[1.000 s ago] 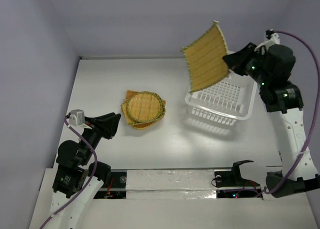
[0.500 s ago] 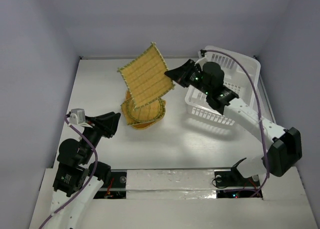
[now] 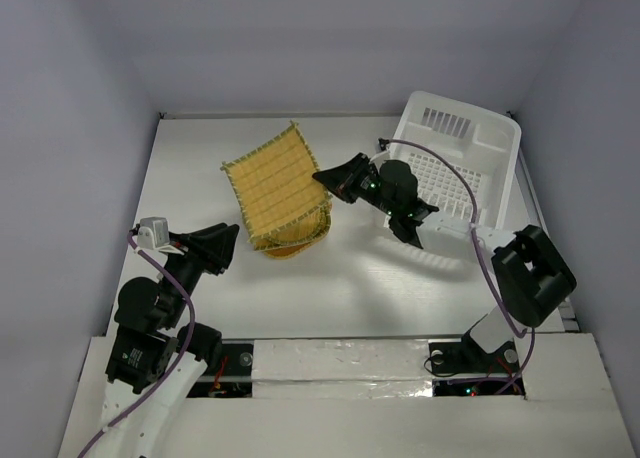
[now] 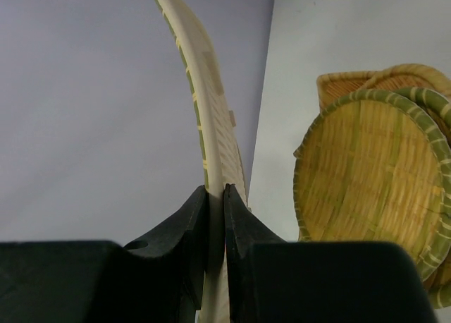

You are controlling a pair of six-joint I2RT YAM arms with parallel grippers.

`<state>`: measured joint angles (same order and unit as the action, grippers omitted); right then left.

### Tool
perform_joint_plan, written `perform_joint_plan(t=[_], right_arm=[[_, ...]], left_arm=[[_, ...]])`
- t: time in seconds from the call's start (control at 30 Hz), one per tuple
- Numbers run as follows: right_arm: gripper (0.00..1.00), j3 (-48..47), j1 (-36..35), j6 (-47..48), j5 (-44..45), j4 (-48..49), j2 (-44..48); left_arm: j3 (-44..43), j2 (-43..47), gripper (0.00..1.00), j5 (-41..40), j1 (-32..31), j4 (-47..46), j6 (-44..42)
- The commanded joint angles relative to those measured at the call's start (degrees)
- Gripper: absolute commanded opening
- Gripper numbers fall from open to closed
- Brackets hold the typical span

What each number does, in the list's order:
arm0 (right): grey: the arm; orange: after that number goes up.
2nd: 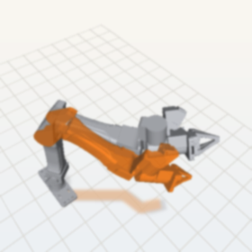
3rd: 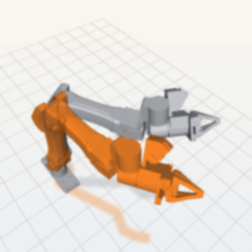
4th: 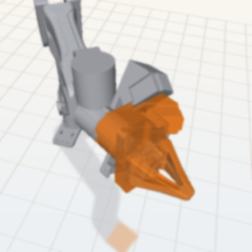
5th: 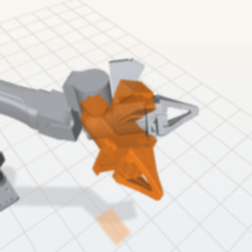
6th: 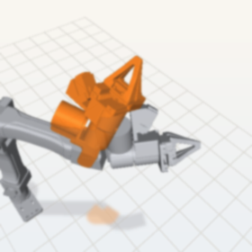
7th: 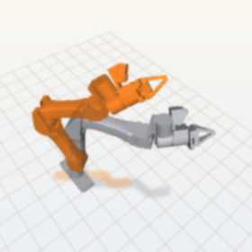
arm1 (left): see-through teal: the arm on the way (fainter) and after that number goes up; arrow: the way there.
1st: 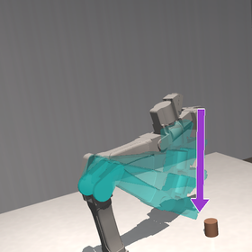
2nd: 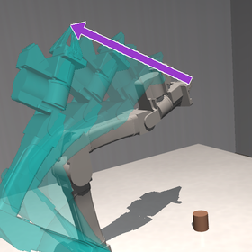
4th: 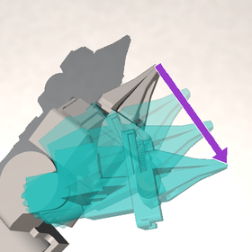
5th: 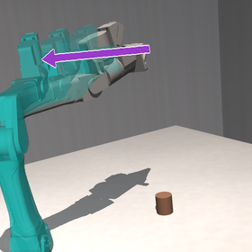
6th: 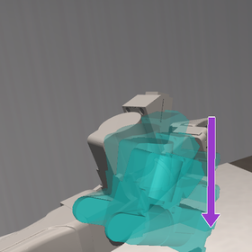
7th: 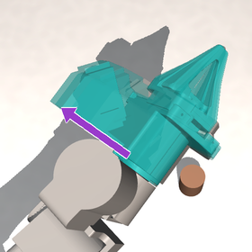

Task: Unload the plates from the dish rack

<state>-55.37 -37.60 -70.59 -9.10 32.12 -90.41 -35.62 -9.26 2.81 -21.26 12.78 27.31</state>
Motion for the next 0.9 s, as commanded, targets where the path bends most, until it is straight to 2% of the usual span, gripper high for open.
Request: perform_joint_plan(t=[0.0, 0.27, 0.63, 0.7, 0.73, 0.87], right_arm=[[0.00, 1.14, -0.45, -4.82, 1.11, 16.29, -0.55], [0.00, 7.03, -0.98, -7.02, 1.89, 20.53, -3.45], [0.00, 10.37, -0.98, -8.43, 2.34, 23.43, -7.85], [0.04, 10.81, -0.98, -8.51, 2.42, 23.25, -8.46], [0.11, 11.25, -0.98, -8.60, 2.60, 23.25, -8.55], [0.24, 11.69, -0.98, -8.43, 3.39, 21.94, -8.73]], left_arm=[[-0.68, -0.41, 0.33, -0.17, 0.16, -1.96, 0.11], [-0.68, -0.50, 0.33, -0.26, 0.16, -1.88, 0.11], [-0.77, -0.59, 0.33, -0.17, 0.16, -1.96, 0.20], [-0.77, -0.59, 0.33, -0.17, 0.16, -1.88, 0.20], [-0.77, -0.59, 0.33, -0.17, 0.16, -1.88, 0.11], [-0.68, -0.41, 0.33, -0.17, 0.16, -1.96, 0.11]])
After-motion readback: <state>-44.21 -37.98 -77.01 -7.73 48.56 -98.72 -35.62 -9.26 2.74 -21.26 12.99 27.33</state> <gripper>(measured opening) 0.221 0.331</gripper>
